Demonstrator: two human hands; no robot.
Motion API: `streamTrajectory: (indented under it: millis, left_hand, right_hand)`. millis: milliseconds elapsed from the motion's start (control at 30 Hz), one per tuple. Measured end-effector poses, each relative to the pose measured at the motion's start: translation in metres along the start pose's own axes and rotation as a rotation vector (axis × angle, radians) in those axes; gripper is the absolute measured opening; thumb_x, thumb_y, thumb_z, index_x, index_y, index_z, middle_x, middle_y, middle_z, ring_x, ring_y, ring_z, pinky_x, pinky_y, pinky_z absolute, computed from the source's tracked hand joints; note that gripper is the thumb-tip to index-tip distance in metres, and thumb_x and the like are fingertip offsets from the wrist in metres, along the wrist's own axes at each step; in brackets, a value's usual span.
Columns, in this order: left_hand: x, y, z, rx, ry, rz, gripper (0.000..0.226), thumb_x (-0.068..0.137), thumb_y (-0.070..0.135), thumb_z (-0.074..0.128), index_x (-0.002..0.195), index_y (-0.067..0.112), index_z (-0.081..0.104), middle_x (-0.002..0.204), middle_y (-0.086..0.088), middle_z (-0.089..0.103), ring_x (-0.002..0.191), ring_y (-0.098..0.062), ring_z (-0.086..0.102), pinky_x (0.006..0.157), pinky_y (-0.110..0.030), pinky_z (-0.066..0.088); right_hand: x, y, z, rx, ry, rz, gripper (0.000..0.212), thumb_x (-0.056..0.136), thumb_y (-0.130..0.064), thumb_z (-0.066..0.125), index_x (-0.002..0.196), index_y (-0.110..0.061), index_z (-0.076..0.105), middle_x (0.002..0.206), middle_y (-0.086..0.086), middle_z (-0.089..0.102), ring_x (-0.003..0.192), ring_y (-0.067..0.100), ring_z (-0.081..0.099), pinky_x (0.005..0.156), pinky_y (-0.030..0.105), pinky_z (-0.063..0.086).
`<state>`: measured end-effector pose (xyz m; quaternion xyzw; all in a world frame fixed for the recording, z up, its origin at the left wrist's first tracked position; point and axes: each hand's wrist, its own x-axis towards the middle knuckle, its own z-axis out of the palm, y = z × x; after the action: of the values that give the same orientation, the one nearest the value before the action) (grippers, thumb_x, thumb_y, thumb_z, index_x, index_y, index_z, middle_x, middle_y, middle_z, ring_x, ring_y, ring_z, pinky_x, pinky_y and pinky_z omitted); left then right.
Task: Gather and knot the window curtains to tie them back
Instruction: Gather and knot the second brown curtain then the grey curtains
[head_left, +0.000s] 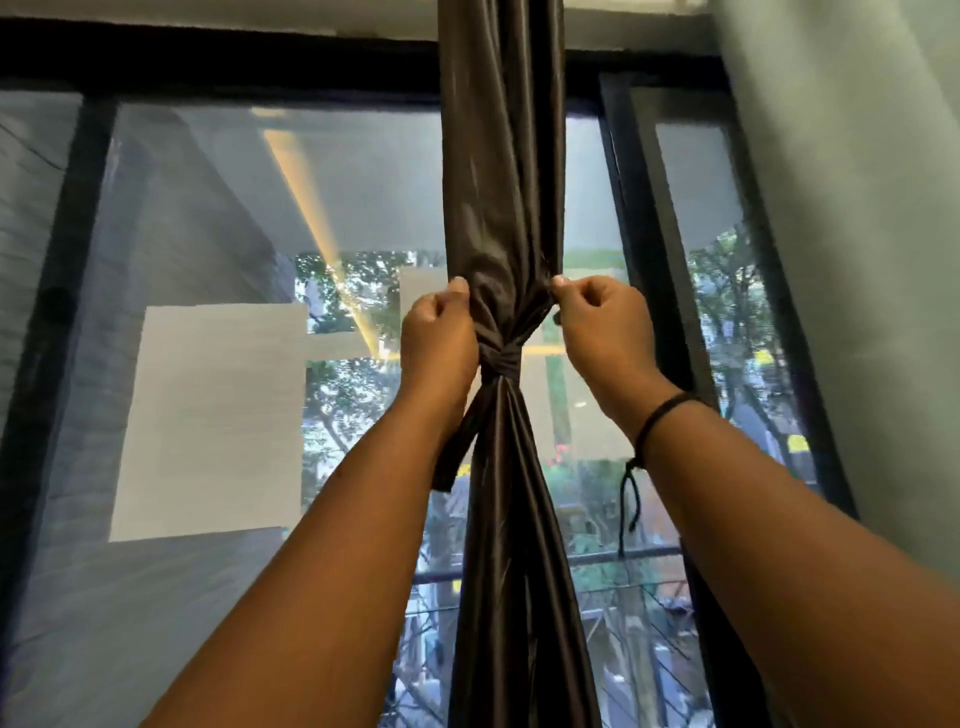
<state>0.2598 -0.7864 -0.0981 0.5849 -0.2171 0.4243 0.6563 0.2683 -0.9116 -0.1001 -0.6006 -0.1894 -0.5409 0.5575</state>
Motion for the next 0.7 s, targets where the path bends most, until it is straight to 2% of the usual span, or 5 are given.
streamTrajectory:
  millis: [67,200,400,567,700]
  left_hand:
    - [-0.016,-0.007,0.001,0.104,-0.035,0.132,0.018,0.092,0.037,0.053,0.102,0.021,0.054,0.105,-0.006,0.064,0.093,-0.021,0.062,0.089,-0.043,0.051]
    - [-0.060,-0.019,0.012,0.645,0.004,0.445,0.070,0.087,0.041,0.056,0.146,0.020,0.022,0.147,-0.009,0.032,0.133,-0.025,0.033,0.108,-0.041,0.031]
    - [-0.114,-0.025,0.048,1.128,0.050,0.741,0.073,0.081,0.047,0.041,0.146,0.018,0.028,0.153,-0.013,0.027,0.141,-0.034,0.023,0.112,-0.052,0.017]
    - [-0.156,-0.019,0.124,1.033,-0.075,0.480,0.067,0.088,0.051,0.039,0.147,0.023,0.024,0.157,-0.006,0.016,0.145,-0.026,0.012,0.116,-0.045,0.008]
    - [-0.181,-0.008,0.196,0.887,-0.144,0.324,0.067,0.090,0.056,0.041,0.146,0.025,0.023,0.156,-0.003,0.018,0.143,-0.024,0.019,0.114,-0.045,0.020]
  right_hand:
    - [-0.009,0.011,-0.012,-0.229,-0.043,-0.079,0.026,0.092,-0.040,0.051,0.077,-0.021,0.058,0.075,-0.002,0.062,0.076,0.022,0.058,0.063,0.031,0.040]
    - [-0.029,0.032,-0.046,-0.844,-0.048,-0.155,0.034,0.087,-0.042,0.052,0.113,-0.021,0.055,0.113,0.007,0.060,0.109,0.032,0.053,0.088,0.043,0.041]
    - [-0.043,0.055,-0.127,-1.071,-0.071,-0.257,0.044,0.081,-0.036,0.054,0.122,-0.020,0.048,0.126,0.007,0.052,0.127,0.030,0.037,0.101,0.046,0.029]
    - [-0.044,0.062,-0.201,-0.856,-0.155,-0.257,0.045,0.082,-0.034,0.055,0.126,-0.025,0.048,0.129,0.000,0.051,0.126,0.023,0.039,0.101,0.040,0.030]
    - [-0.030,0.066,-0.267,-0.890,-0.221,-0.348,0.045,0.084,-0.035,0.052,0.128,-0.025,0.046,0.131,-0.003,0.049,0.129,0.021,0.037,0.102,0.041,0.033]
